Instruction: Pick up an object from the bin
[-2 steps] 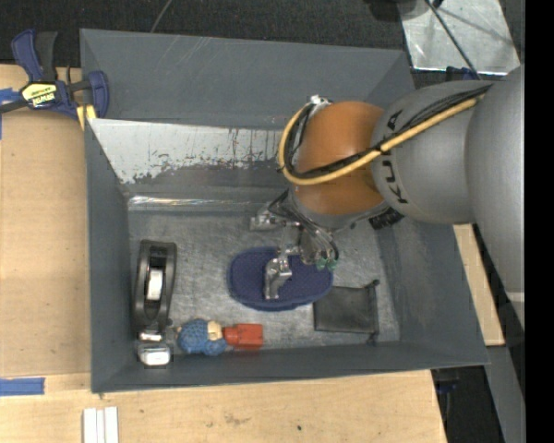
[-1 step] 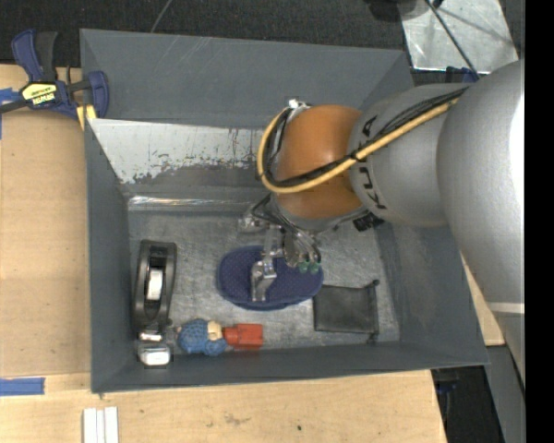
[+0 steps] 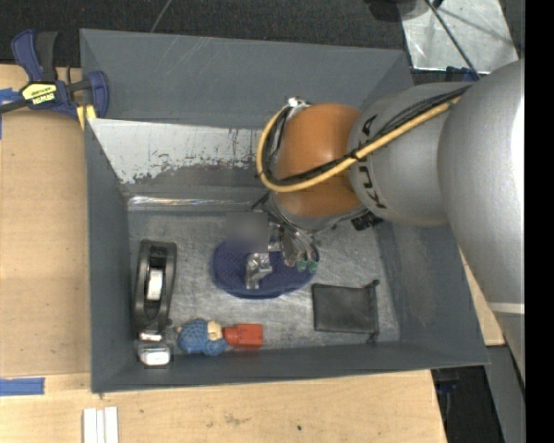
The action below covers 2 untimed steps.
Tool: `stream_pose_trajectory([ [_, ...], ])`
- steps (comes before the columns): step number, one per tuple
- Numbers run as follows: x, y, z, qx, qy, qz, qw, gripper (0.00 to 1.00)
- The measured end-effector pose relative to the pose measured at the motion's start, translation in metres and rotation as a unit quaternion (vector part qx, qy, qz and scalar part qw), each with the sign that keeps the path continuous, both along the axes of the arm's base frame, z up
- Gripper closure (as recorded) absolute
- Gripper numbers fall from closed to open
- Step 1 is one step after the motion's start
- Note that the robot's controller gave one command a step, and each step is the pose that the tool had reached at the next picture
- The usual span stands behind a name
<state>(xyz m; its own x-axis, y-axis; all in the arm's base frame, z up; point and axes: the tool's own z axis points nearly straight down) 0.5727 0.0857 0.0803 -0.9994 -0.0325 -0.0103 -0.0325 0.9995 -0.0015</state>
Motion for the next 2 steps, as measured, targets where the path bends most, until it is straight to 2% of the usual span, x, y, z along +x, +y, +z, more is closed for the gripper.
stream_pose_trajectory([
  [1,0.0029,-0.0001,0.0901,0.001,-0.0008,0.000,1.0000,1.00],
  [2,0.0040,-0.0001,0.1000,0.001,0.0023,0.000,1.0000,1.00],
])
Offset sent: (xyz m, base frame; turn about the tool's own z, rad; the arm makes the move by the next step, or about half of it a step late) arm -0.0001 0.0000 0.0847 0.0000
